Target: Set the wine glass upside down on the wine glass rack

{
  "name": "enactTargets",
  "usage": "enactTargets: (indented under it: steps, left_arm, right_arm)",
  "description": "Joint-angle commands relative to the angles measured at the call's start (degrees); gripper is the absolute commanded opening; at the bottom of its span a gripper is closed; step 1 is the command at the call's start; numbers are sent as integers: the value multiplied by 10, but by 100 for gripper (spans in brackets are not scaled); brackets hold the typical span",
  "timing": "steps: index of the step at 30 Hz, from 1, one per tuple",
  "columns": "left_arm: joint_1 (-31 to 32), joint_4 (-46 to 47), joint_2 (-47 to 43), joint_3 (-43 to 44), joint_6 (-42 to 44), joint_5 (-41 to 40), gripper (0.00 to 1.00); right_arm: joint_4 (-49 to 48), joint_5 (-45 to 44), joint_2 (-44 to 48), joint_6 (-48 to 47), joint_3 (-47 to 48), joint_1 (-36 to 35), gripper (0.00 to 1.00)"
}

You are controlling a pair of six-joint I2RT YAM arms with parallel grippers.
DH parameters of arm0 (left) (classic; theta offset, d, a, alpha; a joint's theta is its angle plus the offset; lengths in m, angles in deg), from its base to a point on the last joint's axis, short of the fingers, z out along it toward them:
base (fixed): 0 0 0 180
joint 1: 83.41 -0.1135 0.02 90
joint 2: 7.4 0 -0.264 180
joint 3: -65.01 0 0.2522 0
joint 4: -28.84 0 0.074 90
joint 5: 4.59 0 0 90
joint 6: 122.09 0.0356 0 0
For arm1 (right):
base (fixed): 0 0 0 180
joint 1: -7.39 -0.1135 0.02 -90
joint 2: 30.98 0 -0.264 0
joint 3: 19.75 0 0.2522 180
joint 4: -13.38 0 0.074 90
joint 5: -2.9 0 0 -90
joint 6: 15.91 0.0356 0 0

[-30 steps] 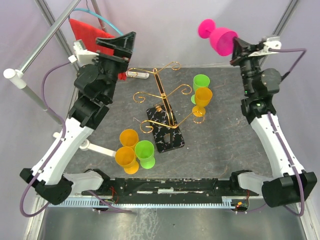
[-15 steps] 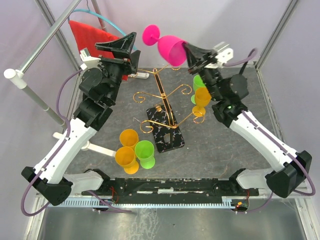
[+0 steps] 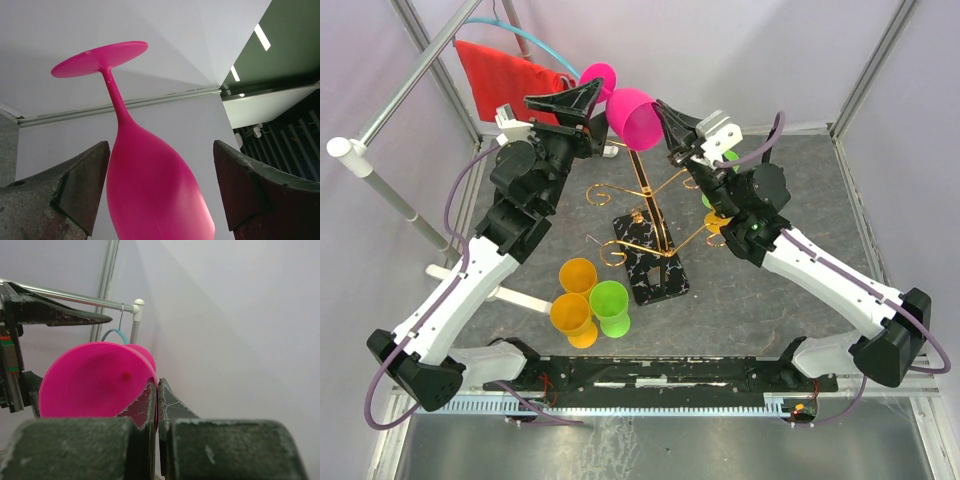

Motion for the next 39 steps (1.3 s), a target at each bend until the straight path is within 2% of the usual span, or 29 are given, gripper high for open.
enactTargets:
  steps: [1,5,20,36,39]
  left_arm:
    - [1,23,-13,-7,-21,-1,89]
    - [1,27,-11,-9,-22,-4,86]
    - [-2,35,-36,-31,-5,-56,53]
    - [-10,46,-22,-30,-21,-16,52]
    - [-11,48,-20,-29,-23,-9,46]
  right_arm:
    - [-36,3,1,-22,14,-13,1]
    - [-38,10,4,-16,9,-17,1]
    - [-30,38,51,17,-40,-23,1]
    - [-64,64,44,47,-38,-24,1]
    - [-64,64,40,47,-35,-25,1]
